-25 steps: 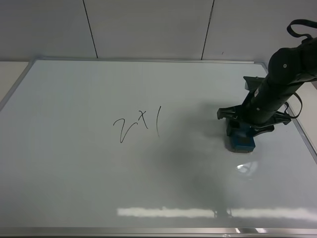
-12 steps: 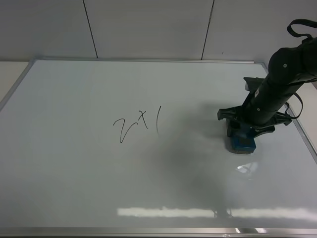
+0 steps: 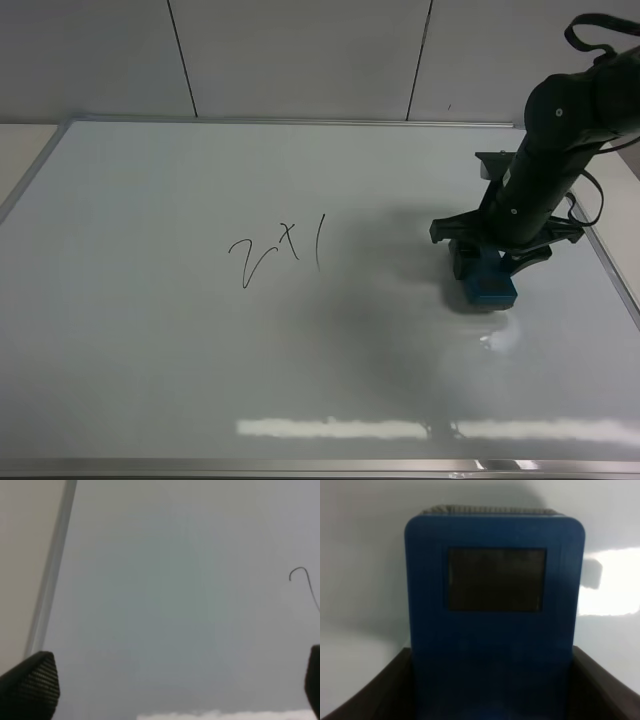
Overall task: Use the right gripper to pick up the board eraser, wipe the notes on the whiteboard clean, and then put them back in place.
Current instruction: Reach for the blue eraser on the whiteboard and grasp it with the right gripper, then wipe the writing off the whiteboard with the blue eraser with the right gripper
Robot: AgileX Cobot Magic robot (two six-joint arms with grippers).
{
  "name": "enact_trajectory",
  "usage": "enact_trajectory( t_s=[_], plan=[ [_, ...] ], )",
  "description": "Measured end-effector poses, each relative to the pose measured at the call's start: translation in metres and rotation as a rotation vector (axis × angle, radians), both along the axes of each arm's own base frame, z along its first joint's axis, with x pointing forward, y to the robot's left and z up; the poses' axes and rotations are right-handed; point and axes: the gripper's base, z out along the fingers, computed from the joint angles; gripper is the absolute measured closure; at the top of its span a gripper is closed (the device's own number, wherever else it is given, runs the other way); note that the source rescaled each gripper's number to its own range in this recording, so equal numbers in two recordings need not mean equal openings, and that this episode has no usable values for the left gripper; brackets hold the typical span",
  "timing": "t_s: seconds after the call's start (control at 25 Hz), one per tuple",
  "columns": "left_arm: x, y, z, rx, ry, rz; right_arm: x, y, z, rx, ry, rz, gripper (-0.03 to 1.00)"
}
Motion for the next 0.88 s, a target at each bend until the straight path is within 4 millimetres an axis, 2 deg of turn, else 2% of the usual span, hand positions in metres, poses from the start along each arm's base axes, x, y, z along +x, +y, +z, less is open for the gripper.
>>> enact_trajectory(
  t_s=[0.4,0.52,0.68,0.88],
  plan=[
    [0.000,0.000,0.000,0.000,0.000,0.000,0.030,0.067,0.077,-0.003,-0.164,0.228,0.95],
    [0.000,0.000,0.000,0.000,0.000,0.000,0.037,0.085,0.089,-0.008,-0.162,0.272,0.95],
    [0.000,0.000,0.000,0.000,0.000,0.000,0.048,0.110,0.086,-0.025,-0.139,0.340,0.95],
    [0.000,0.000,0.000,0.000,0.000,0.000,0.059,0.142,0.073,-0.042,-0.111,0.427,0.95]
  ],
)
